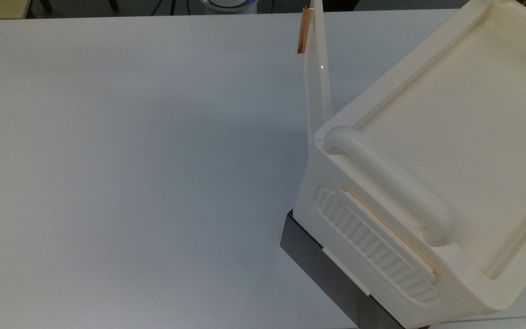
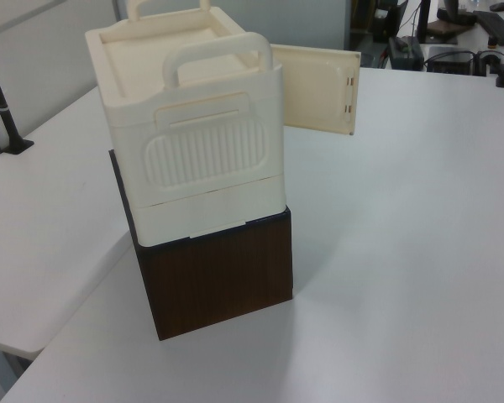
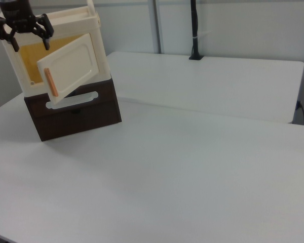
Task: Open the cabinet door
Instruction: 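Swing the door outward on its hinge, pulling the edge away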
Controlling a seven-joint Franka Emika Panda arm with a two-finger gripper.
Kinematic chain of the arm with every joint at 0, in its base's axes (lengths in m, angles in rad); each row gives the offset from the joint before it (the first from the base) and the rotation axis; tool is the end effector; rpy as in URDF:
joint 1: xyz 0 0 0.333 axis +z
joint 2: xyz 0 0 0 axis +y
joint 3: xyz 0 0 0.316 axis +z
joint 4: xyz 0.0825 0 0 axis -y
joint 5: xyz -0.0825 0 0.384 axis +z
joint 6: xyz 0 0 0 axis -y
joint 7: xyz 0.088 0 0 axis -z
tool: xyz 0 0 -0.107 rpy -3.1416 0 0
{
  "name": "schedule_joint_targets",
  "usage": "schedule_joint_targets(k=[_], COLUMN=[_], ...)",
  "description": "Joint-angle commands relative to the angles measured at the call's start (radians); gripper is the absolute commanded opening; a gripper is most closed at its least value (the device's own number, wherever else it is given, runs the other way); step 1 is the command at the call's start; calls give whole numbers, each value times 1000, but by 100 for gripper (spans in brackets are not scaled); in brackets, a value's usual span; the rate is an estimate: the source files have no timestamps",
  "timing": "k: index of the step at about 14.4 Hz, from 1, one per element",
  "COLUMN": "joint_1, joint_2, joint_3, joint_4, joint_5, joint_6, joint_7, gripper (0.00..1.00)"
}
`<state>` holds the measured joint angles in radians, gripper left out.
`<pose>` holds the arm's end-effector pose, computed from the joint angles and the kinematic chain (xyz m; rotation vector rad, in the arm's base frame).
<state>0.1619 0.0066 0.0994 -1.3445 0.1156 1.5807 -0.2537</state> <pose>0.5294 0.1540 0.7292 -2.9015 -0.7829 -0.3459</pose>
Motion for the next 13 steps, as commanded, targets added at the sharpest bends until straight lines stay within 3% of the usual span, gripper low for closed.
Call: schedule_joint_targets(k=[1, 5, 8, 13], joint_1=[54, 94, 79, -36], joint_2=[6, 24, 42, 62], joint_3=[8, 8, -3, -4], joint_4=[7, -4, -8, -28], joint_5=[21, 22, 7, -25], joint_6=[-15, -7, -7, -7], joint_7=[-5, -7, -21, -19], gripper=[100, 100, 100, 100])
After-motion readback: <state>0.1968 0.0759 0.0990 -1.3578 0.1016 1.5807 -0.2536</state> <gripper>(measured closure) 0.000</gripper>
